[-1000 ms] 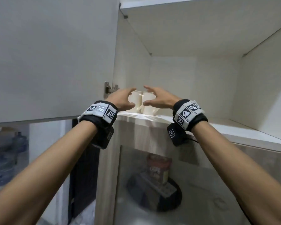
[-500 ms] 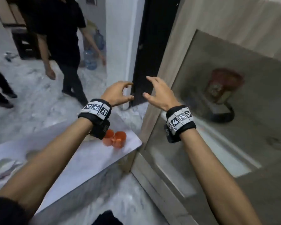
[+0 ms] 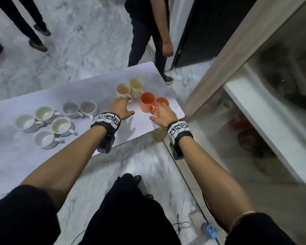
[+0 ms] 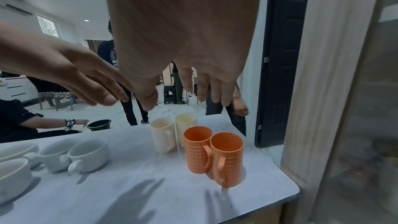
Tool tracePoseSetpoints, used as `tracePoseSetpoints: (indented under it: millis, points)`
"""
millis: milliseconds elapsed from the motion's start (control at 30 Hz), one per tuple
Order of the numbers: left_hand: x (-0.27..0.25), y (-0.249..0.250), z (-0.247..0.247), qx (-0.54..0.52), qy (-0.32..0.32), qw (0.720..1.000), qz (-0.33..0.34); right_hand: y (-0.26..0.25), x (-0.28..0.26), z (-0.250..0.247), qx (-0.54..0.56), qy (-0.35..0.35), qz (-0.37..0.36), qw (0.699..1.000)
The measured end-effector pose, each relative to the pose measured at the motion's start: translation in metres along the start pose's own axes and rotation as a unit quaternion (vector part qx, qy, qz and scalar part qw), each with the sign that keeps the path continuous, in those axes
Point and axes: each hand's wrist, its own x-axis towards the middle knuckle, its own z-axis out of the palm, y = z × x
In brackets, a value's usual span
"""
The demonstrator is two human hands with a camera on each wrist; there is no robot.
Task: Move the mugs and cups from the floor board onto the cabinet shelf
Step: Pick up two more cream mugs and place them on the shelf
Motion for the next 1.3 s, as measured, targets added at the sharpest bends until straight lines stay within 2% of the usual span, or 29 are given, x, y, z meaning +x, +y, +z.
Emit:
tracePoseSetpoints:
  millis: [167,367,533,667,833,1033,1300]
  points:
    - [0.025,-0.032,0.006,0.010,0.015,1.000,-0.004,-0.012,0.029,0.014,-0.007,0.014,-0.013,1.000]
    - [0.102,-0.062,0.003,0.021,0.034,0.999,0.023,-0.016,0.098,0.021,-0.015,0.057,-0.011,0.998]
    - [0.164,-0.087,0.010,0.035,-0.016,0.998,0.050,-0.032,0.172,0.032,-0.033,0.058,-0.014,0.998]
    - [0.187,-0.102,0.014,0.059,-0.064,0.994,0.061,-0.046,0.220,0.040,-0.028,0.000,0.000,1.000]
    - [0.214,-0.110,0.017,0.077,-0.083,0.990,0.085,-0.044,0.264,0.056,-0.055,-0.010,0.005,0.998]
    - [0.234,-0.117,0.031,0.077,-0.106,0.986,0.100,-0.037,0.295,0.075,-0.056,-0.046,0.004,0.997]
    - [0.235,-0.122,0.028,0.067,-0.080,0.990,0.095,-0.039,0.297,0.073,-0.010,-0.011,-0.002,1.000]
